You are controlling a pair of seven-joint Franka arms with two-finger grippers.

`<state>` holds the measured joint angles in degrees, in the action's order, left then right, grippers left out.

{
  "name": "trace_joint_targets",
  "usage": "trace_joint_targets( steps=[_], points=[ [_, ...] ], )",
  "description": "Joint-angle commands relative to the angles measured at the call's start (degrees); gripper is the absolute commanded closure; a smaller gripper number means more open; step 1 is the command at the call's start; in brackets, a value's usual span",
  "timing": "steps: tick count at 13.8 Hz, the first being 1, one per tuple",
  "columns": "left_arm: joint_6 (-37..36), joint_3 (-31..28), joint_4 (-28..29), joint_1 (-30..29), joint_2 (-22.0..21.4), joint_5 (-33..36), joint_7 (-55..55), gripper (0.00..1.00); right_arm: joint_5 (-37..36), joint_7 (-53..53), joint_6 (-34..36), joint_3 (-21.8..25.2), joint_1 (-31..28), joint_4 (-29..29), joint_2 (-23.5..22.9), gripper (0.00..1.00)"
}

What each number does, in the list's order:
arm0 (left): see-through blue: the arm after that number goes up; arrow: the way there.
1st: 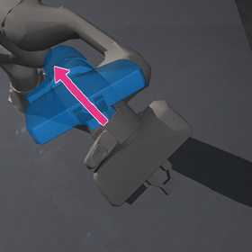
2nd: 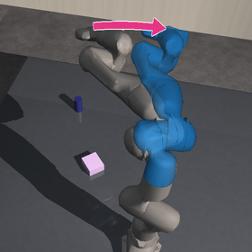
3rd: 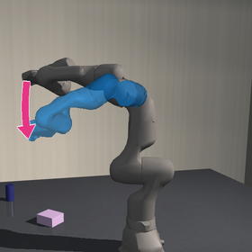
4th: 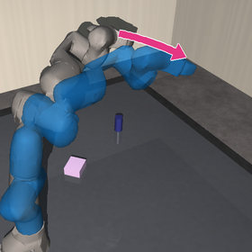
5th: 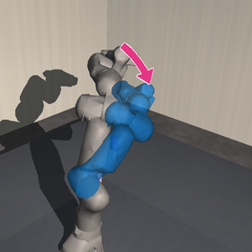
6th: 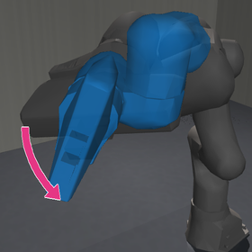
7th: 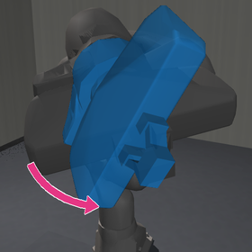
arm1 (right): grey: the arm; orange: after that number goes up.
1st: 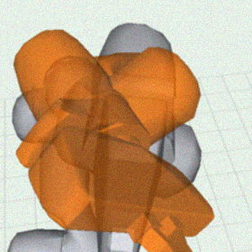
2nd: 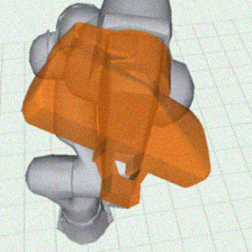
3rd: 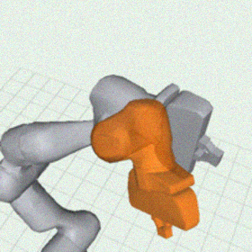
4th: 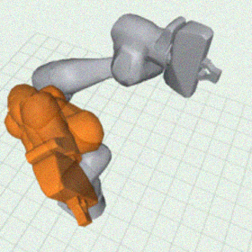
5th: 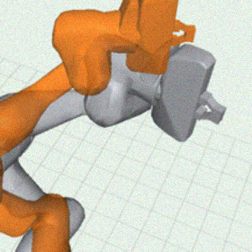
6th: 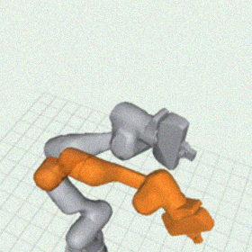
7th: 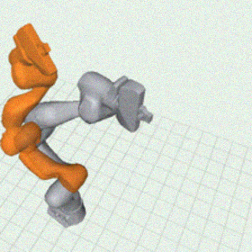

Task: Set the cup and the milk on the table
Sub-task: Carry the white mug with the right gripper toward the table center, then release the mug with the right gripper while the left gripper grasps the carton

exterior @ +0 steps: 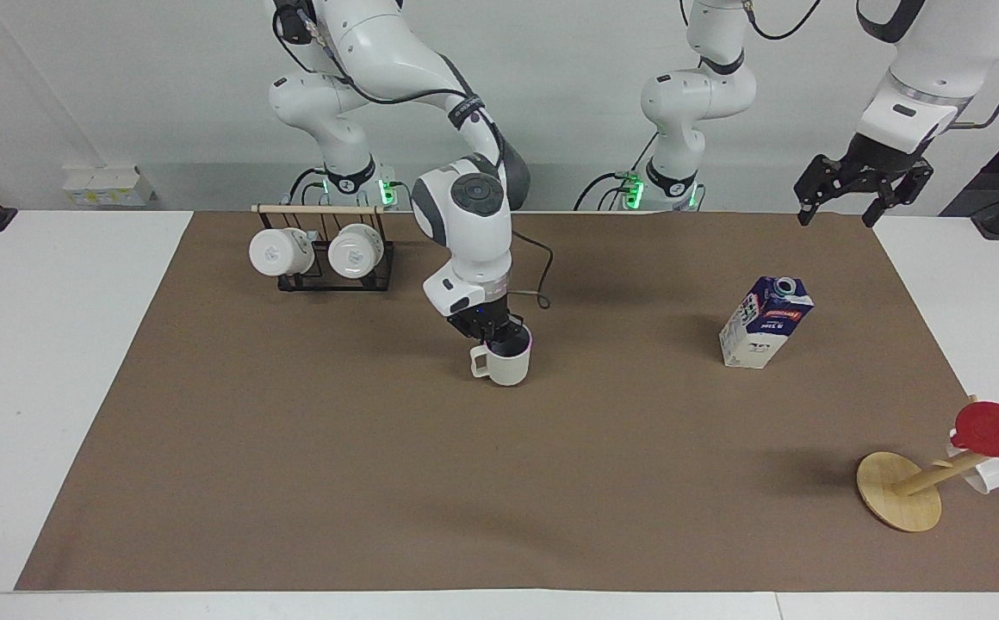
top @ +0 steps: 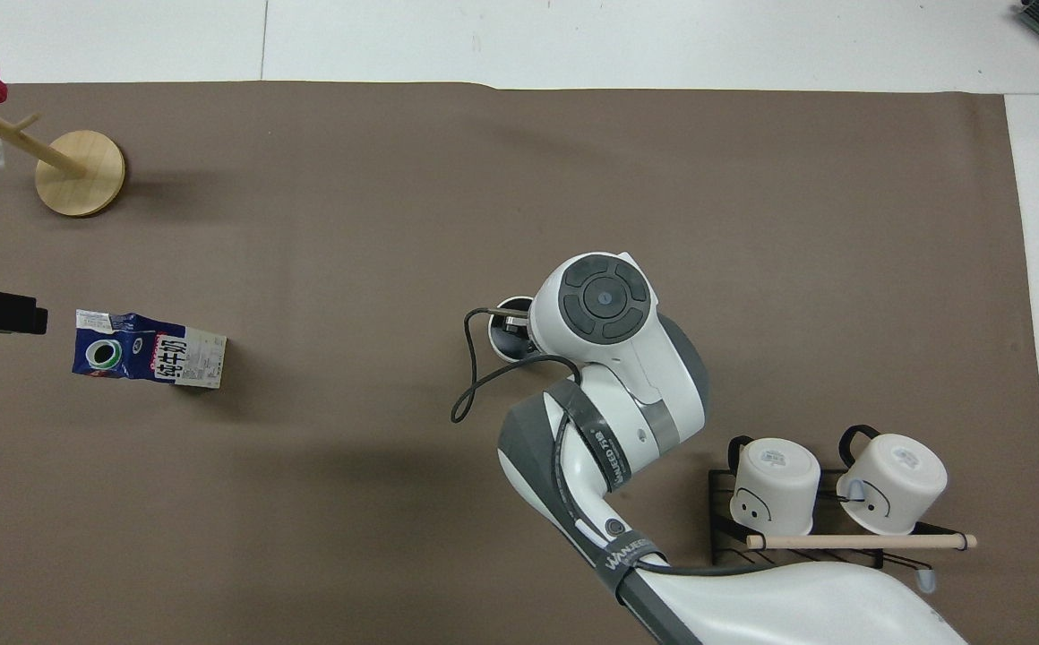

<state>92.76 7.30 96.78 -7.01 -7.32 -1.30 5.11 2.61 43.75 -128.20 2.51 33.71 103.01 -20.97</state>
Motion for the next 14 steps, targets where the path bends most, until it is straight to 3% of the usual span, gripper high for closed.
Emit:
trace_joint_targets(
  steps=[1,3,4,5,8,12,14],
  points=[
    [-0.65,0.26,-0.72,-0.02,0.11,0.77,-0.36,0.0,1.09,0.37,-1.44,-0.32,-0.23,1.49,0.58,0.84],
    [-0.82,0.35,-0.46,0.16,0.02,0.77,-0.54,0.0,1.09,0.37,-1.44,-0.32,-0.23,1.58,0.58,0.58],
    [-0.73,0.35,-0.28,0.25,-0.07,0.77,-0.54,0.0,1.09,0.46,-0.74,-0.32,-0.23,1.23,0.58,0.35],
    [-0.65,0.35,-0.11,0.33,-0.24,0.69,-0.54,0.0,0.91,0.63,0.31,-0.23,-0.14,0.53,0.58,0.0],
    [1.54,0.35,4.36,0.33,-1.73,0.69,0.34,0.0,1.08,0.37,3.74,-0.23,-1.01,-0.35,3.29,0.0],
    [15.58,0.26,16.92,-0.54,-2.44,0.69,11.38,0.0,1.17,-0.6,10.67,-0.05,-4.61,-0.53,9.62,0.0],
    [21.91,0.26,20.45,-0.55,-1.74,0.69,12.47,0.0,0.82,-1.65,13.05,0.47,-5.41,-0.53,12.34,0.0]
  ],
)
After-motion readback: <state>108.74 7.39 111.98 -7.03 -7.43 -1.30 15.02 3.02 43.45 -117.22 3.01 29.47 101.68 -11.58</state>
